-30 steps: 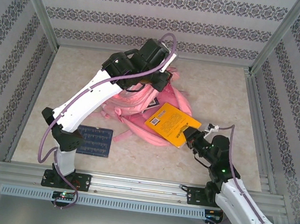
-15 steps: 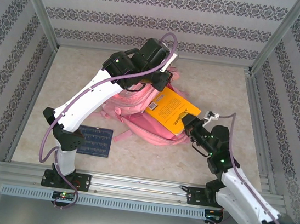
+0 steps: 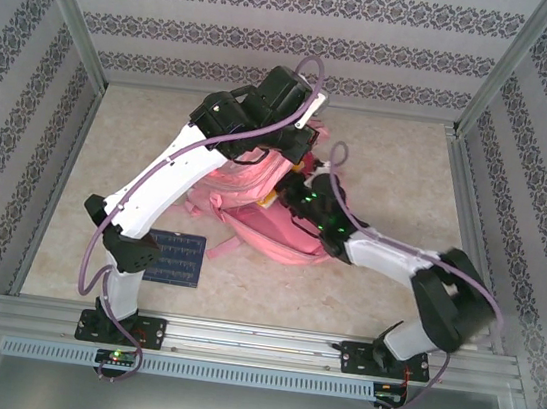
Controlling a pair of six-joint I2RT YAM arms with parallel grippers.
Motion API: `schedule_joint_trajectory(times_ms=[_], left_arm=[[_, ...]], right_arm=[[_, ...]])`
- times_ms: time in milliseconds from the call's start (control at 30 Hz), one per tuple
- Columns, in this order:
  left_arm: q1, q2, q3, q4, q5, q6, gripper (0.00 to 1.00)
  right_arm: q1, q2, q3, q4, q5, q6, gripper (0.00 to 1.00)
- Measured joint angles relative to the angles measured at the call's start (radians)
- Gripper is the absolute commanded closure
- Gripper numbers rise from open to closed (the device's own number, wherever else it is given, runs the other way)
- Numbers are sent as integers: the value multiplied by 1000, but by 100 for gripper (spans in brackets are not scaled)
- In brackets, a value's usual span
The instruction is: Pack the student bag
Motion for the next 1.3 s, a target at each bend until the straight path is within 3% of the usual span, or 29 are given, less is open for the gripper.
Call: schedule_joint_trajectory(times_ms=[67,133,233,433,500,767,900,1067,1133,1233,1300], left_arm=[[0,13,22,-3,5,-1,100],[6,27,41,-2,4,-4,100],[22,35,51,-1,9,-12,100],[60,44,54,8,56,-30,100],[68,51,54,18,69,-34,100],[79,88,54,30,110,-46,100],[78,122,54,30,148,-56,100],[79,180,11,103,214,-92,100],[78,190,-40,144,246,-109,86],[77,189,-131,200,274,-132,53],[78,168,-212,246,280,-148,39]], right_arm=[[31,119,89,22,45,1,97],[54,236,186,42,81,3,87],[65,356,286,80,105,8,60],[40,372,250,201,78,-25,24],[24,328,188,228,56,-57,18],[-46,-32,-105,248,-11,-183,19],[-75,-249,-237,113,46,-207,24],[-117,-594,-394,-183,177,-239,27],[-133,-747,-416,-314,236,-268,28],[-155,-924,-418,-452,301,-319,27],[-161,-1000,-415,-526,327,-357,27]])
